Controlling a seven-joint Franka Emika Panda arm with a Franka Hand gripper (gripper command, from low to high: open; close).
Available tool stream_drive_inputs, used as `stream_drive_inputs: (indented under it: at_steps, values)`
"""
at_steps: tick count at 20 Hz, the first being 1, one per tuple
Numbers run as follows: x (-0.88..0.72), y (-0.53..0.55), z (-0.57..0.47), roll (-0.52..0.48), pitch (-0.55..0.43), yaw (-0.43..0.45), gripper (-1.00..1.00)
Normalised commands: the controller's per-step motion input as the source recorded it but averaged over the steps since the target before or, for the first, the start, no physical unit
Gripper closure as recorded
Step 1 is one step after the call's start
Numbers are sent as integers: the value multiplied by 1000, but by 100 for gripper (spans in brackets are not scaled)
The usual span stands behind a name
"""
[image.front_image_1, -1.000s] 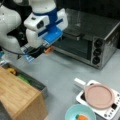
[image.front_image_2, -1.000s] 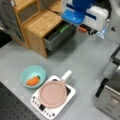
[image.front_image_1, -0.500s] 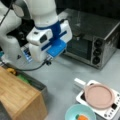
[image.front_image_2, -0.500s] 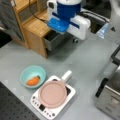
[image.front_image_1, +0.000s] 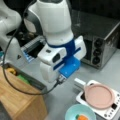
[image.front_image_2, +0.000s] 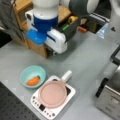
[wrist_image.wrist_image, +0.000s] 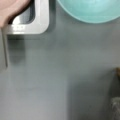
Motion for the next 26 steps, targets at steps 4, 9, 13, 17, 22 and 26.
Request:
stream_drive_inputs:
  at_steps: [4, 9, 13, 17, 22, 26]
  values:
    - [753, -401, -184, -20, 219, 154, -100]
    - [428, -228, -215, 52, 131, 121, -100]
    - [180, -115, -180, 101, 64, 81, -100]
    - [39, -39, -114, 103, 14, 38, -100]
    - [-54, 19, -186, 93, -23, 24, -100]
    - [-120, 30, -250, 55, -70, 23, -100]
